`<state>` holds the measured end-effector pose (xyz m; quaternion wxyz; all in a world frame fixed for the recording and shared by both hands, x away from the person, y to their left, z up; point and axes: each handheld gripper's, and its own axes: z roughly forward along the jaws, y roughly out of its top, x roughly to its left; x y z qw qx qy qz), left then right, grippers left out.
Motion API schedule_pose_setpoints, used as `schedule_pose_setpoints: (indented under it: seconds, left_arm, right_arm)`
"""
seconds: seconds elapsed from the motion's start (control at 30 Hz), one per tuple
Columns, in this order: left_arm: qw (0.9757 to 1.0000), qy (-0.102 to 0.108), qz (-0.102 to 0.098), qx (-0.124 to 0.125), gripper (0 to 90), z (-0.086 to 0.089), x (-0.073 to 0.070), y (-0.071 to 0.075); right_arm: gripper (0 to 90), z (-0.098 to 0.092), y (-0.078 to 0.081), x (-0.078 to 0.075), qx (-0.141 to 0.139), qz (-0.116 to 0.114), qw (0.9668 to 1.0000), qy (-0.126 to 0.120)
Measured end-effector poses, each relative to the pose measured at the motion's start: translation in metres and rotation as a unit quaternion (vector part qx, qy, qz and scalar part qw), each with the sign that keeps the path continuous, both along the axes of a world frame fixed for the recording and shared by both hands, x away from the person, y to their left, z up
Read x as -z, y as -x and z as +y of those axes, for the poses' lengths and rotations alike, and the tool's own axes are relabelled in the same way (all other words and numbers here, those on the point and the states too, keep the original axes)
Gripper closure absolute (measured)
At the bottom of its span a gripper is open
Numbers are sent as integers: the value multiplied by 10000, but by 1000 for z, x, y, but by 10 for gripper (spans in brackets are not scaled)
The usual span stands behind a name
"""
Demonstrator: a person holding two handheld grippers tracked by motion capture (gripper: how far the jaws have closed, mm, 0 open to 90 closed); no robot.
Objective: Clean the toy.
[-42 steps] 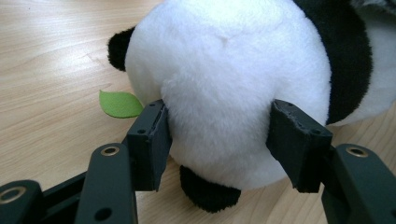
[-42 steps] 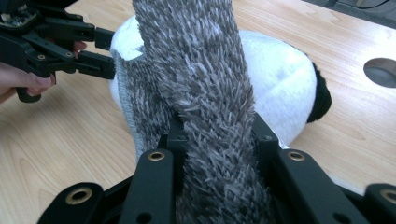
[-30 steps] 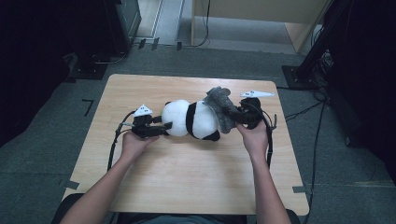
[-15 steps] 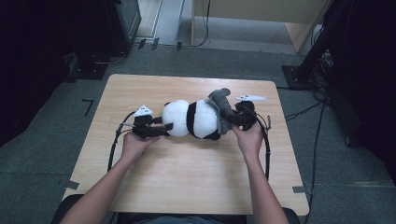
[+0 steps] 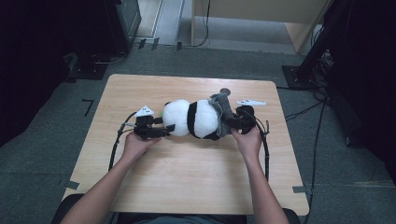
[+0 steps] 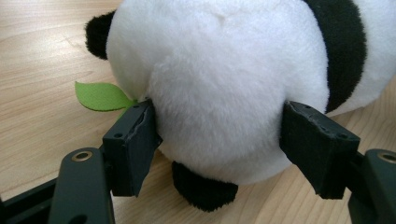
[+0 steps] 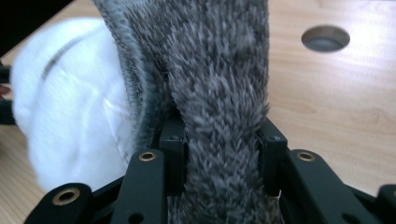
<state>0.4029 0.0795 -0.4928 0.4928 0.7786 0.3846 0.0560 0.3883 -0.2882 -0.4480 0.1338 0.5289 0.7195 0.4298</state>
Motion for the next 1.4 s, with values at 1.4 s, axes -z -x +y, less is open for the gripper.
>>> schedule_pose_setpoints:
  seconds: [1.4]
  left_arm:
    - [9998,-115,-154,-20,304,0,-3,2]
  right_arm:
    - [701,-10,16,-56,-101,-355,9993,17]
